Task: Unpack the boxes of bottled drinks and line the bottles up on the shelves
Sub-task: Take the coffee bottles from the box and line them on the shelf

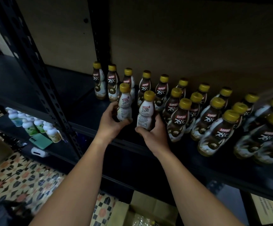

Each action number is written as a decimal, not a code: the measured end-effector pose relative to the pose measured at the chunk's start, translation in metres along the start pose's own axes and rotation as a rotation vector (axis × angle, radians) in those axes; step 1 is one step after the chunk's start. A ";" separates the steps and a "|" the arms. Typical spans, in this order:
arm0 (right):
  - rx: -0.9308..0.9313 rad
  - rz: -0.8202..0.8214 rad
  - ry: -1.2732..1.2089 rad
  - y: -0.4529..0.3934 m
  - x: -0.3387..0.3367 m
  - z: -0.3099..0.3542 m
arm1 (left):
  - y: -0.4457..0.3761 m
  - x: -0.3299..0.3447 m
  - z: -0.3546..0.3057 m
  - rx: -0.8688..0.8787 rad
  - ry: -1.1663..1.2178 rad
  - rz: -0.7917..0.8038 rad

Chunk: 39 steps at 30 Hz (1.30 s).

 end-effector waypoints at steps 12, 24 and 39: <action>-0.050 0.001 0.019 -0.001 -0.006 -0.001 | 0.002 -0.002 -0.002 0.019 0.051 -0.055; -0.096 -0.006 0.001 -0.003 -0.007 0.000 | 0.001 -0.004 -0.001 0.038 0.006 -0.047; -0.134 0.000 0.111 -0.001 0.003 0.003 | 0.002 -0.001 -0.003 0.034 0.002 0.001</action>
Point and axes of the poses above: each hand's wrist, its own y-axis away from the middle knuckle, its own x-axis out of the palm, z = x × y, the point moved 9 cm from there along -y, towards the middle knuckle, and after that the axes turned 9 degrees about y, right-handed, at the moved point
